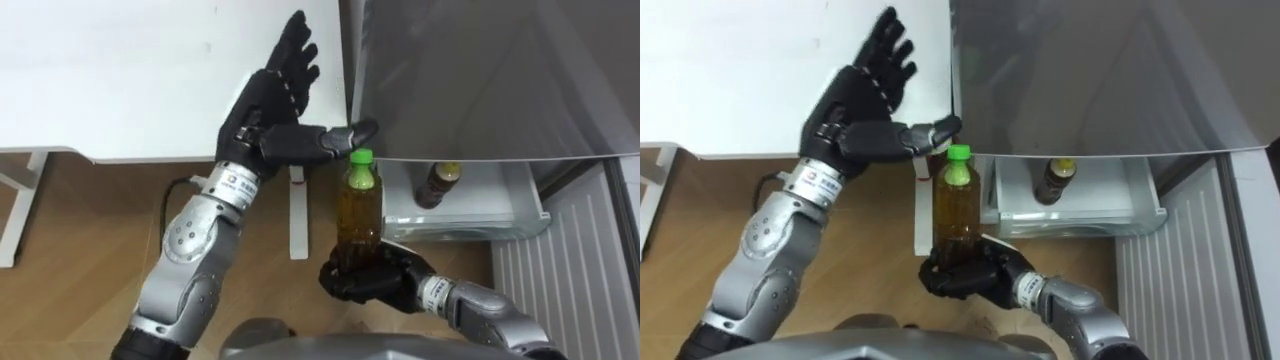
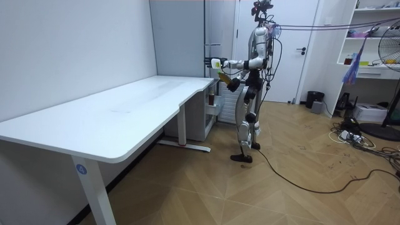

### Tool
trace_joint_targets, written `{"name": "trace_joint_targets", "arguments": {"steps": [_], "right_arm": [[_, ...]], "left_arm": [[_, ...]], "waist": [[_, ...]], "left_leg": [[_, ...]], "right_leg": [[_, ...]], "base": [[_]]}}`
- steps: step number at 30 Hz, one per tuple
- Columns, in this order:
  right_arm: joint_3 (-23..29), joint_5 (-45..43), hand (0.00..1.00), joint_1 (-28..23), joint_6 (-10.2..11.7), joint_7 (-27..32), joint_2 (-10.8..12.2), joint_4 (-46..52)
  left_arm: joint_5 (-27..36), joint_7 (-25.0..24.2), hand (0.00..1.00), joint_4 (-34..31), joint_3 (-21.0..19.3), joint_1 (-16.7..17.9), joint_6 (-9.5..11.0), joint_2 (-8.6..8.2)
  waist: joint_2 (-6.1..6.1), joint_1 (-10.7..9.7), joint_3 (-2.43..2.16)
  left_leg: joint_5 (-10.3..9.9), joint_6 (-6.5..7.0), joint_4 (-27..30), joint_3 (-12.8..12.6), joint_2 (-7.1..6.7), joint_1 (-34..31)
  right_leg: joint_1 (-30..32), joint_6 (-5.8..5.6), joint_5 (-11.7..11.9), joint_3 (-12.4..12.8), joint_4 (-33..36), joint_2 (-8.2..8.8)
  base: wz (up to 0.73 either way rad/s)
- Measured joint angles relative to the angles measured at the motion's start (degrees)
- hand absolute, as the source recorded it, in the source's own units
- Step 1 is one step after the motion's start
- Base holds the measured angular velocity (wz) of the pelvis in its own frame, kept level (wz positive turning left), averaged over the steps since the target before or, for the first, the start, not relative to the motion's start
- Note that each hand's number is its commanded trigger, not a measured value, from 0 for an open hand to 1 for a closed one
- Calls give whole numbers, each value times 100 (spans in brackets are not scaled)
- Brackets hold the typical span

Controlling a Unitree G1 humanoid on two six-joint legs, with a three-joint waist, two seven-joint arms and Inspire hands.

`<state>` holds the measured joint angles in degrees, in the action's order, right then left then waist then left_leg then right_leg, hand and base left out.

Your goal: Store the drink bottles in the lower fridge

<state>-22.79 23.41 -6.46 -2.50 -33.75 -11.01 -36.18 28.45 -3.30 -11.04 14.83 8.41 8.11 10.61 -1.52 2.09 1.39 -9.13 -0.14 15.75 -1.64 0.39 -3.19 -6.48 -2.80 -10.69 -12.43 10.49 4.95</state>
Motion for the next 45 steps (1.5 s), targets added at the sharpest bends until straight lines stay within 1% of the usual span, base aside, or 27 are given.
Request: {"name": "trace_joint_targets", "arguments": {"steps": [1, 2, 5, 7, 9, 10, 12, 13, 14, 16, 18, 19, 20, 22, 25, 27, 29, 30, 32, 33, 35, 36, 38, 41, 45], "right_arm": [[38, -20, 100, -3, 0, 0, -10, 1], [99, -23, 100, -16, 0, 0, -20, 1], [238, -25, 100, -89, 0, 17, -46, 0], [302, -33, 100, -161, 0, 16, -61, 0], [409, -98, 100, -193, 0, 9, -82, 0], [483, -128, 100, -222, 0, 0, -95, 0], [644, -121, 100, -277, 1, -30, -102, 0], [706, -121, 100, -281, 1, -29, -122, 0], [793, -120, 100, -292, 2, -21, -121, 0], [908, -116, 100, -312, 19, -5, -129, 1], [1006, -116, 100, -379, 82, 6, -124, 1], [1041, -117, 100, -429, 92, 10, -111, 1], [1055, -119, 100, -455, 93, 32, -107, 0], [1056, -121, 100, -468, 93, 80, -111, 0], [1057, -120, 100, -535, 93, 181, -107, 1], [1057, -121, 100, -554, 92, 233, -118, 0], [1058, -119, 100, -547, 96, 303, -113, -130], [1056, -121, 100, -550, 94, 330, -113, -176], [1060, -144, 100, -603, 83, 495, -119, -192], [1067, -144, 100, -620, 71, 511, -121, -192], [1065, -172, 100, -627, -16, 523, -130, -192], [1063, -172, 100, -628, -19, 527, -126, -192], [1056, -167, 100, -628, -37, 529, -125, -192], [1056, -127, 100, -610, -126, 609, -123, -193], [1057, -116, 100, -587, -132, 713, -118, -330]], "left_arm": [[0, 61, 0, -81, -109, 0, 84, 14], [1, 124, 0, -120, -237, -1, 123, 16], [-51, 410, 0, -141, -544, 1, 132, 22], [-59, 577, 0, -141, -646, 0, 158, 23], [-209, 730, 0, -141, -734, 3, 184, 12], [-231, 801, 0, -142, -832, 2, 184, 3], [-202, 955, 0, -142, -1012, 22, 237, 5], [-187, 1077, 0, -142, -1153, 71, 318, 13], [-180, 1199, 0, -142, -1297, 120, 374, 12], [-179, 1398, 0, -140, -1471, 154, 409, 11], [-179, 1567, 0, -131, -1600, 178, 454, 10], [-178, 1665, 0, -128, -1710, 245, 498, 8], [-181, 1782, 0, -117, -1819, 312, 534, 8], [-181, 1963, 0, -69, -1959, 367, 570, 9], [-178, 2207, 0, 23, -2103, 538, 586, 10], [-180, 2310, 0, 345, -2157, 570, 614, 10], [-188, 2431, 0, 1007, -2140, 592, 605, 14], [-188, 2464, 0, 1169, -2134, 604, 596, 13], [-187, 2586, 0, 1569, -2132, 748, 557, 13], [-188, 2597, 0, 1690, -2131, 760, 554, 13], [-194, 2651, 0, 2363, -2085, 759, 554, 20], [-172, 2667, 0, 2544, -2049, 763, 546, 20], [-101, 2693, 0, 3141, -1851, 773, 431, 16], [-19, 2692, 0, 3657, -1645, 812, 309, 16], [15, 2699, 0, 4110, -1563, 819, 214, 16]], "waist": [[8, 3, -5], [19, 7, -12], [36, 51, -19], [34, 133, -26], [41, 209, -28], [45, 274, -32], [63, 326, -40], [82, 344, -45], [101, 368, -34], [131, 407, -45], [157, 464, -44], [174, 464, -38], [189, 479, -47], [199, 474, -46], [189, 489, -50], [186, 517, -51], [169, 580, -60], [161, 604, -66], [136, 611, -79], [136, 610, -79], [143, 610, -84], [148, 608, -88], [130, 604, -87], [100, 609, -91], [95, 595, -92]], "left_leg": [[0, 0, 0, 6, 0, 4], [0, 0, -2, 12, 0, 6], [1, -2, -31, 10, -4, 57], [1, -3, -49, 15, -12, 96], [3, -5, -49, 30, -19, 88], [3, -5, -47, 36, -18, 91], [6, -8, -26, 43, -21, 101], [6, -8, -31, 39, -21, 128], [6, -8, -51, 28, -19, 182], [5, -10, -67, 30, -19, 212], [10, -16, -126, 30, -20, 255], [10, -17, -145, 32, -20, 295], [12, -20, -150, 33, -20, 300], [19, -28, -152, 33, -22, 293], [21, -29, -160, 30, -31, 292], [20, -28, -162, 23, -33, 294], [21, -29, -182, 21, -34, 337], [21, -29, -174, 21, -34, 346], [19, -31, -181, 24, -35, 336], [19, -32, -183, 27, -35, 336], [15, -36, -208, 38, -39, 353], [15, -36, -212, 42, -40, 355], [16, -37, -213, 64, -44, 346], [13, -39, -209, 71, -47, 330], [9, -40, -179, 125, -56, 284]], "right_leg": [[-7, 0, 0, -11, 0, 0], [-9, 0, 0, -18, -1, 0], [-52, 0, 0, -19, -15, 1], [-83, 0, 0, -24, -71, 0], [-85, 0, 0, -37, -82, 1], [-94, -1, -1, -37, -83, 0], [-141, -1, -1, -50, -91, 0], [-154, 0, 0, -46, -91, 0], [-174, 0, 0, -46, -92, 1], [-189, -1, -1, -57, -94, 0], [-258, -1, -1, -60, -101, 0], [-265, -5, -3, -66, -107, 1], [-265, -9, -6, -66, -107, 1], [-269, -9, -7, -63, -140, 1], [-291, -8, -7, -65, -191, 5], [-292, -8, -8, -57, -196, 6], [-316, -7, -8, -56, -208, 6], [-321, -7, -8, -56, -212, 5], [-327, -4, -6, -68, -254, 1], [-329, -4, -6, -73, -254, 1], [-353, -5, -6, -106, -269, 4], [-354, -5, -7, -116, -270, 5], [-355, -6, -7, -139, -287, 4], [-353, -6, -7, -142, -288, 5], [-350, -7, -8, -180, -287, 5]], "base": [[3], [0], [0], [0], [3], [0], [2], [0], [0], [0], [0], [0], [0], [0], [0], [0], [0], [0], [0], [3], [3], [0], [4], [1], [7]]}}
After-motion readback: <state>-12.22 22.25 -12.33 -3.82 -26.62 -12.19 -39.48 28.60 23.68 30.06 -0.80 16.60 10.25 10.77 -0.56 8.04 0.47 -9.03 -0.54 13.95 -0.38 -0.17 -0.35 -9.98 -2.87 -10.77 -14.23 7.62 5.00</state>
